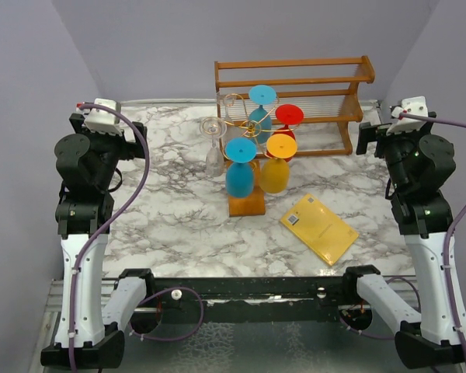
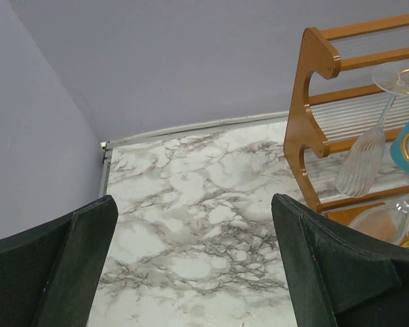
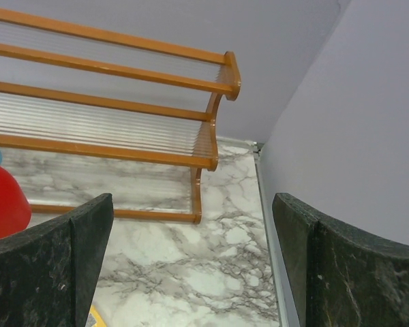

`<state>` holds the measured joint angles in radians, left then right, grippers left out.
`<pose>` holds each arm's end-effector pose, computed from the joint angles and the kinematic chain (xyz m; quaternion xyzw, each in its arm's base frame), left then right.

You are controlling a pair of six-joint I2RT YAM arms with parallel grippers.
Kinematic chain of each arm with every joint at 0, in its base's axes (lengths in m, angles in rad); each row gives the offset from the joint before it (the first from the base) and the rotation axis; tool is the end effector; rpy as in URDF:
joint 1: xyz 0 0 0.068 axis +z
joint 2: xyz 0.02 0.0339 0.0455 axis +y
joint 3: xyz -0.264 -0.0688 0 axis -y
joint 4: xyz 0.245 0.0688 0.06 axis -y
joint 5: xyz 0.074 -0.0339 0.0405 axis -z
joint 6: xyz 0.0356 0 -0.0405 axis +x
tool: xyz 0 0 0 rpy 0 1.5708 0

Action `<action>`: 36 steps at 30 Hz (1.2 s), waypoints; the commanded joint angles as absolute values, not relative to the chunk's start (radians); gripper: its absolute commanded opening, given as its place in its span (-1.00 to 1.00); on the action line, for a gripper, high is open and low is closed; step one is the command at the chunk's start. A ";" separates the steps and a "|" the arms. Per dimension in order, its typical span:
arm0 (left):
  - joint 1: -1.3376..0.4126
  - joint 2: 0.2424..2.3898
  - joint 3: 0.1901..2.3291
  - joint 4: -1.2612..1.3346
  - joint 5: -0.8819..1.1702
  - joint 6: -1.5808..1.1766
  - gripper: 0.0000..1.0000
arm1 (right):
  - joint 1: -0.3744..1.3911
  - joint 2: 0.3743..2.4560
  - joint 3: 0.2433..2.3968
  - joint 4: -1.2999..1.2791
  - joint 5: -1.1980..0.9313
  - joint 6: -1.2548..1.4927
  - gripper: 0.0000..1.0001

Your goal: Place the wine glass upside down on the wine glass rack

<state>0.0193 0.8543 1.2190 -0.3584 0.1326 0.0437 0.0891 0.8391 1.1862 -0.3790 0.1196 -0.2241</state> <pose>0.1635 -0.0016 0.4567 0.0556 0.7027 -0.0244 0.7089 0.1626 0.0103 0.4462 -0.0708 0.7147 -0.0897 0.6900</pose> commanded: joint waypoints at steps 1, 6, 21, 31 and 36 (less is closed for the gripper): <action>0.028 0.832 1.245 -0.382 0.121 0.049 0.98 | 0.048 0.852 1.228 -0.429 0.021 -0.189 0.99; 0.028 0.830 1.250 -0.397 0.096 0.051 0.98 | 0.046 0.861 1.256 -0.449 -0.003 -0.203 0.99; 0.026 0.782 1.233 -0.416 0.081 0.060 0.98 | 0.044 0.832 1.267 -0.506 -0.056 -0.291 0.99; 0.028 0.765 1.211 -0.426 0.089 0.062 0.98 | 0.034 0.797 1.226 -0.516 -0.086 -0.286 0.99; 0.026 0.774 1.206 -0.427 0.095 0.060 0.98 | 0.019 0.791 1.226 -0.525 -0.091 -0.284 0.99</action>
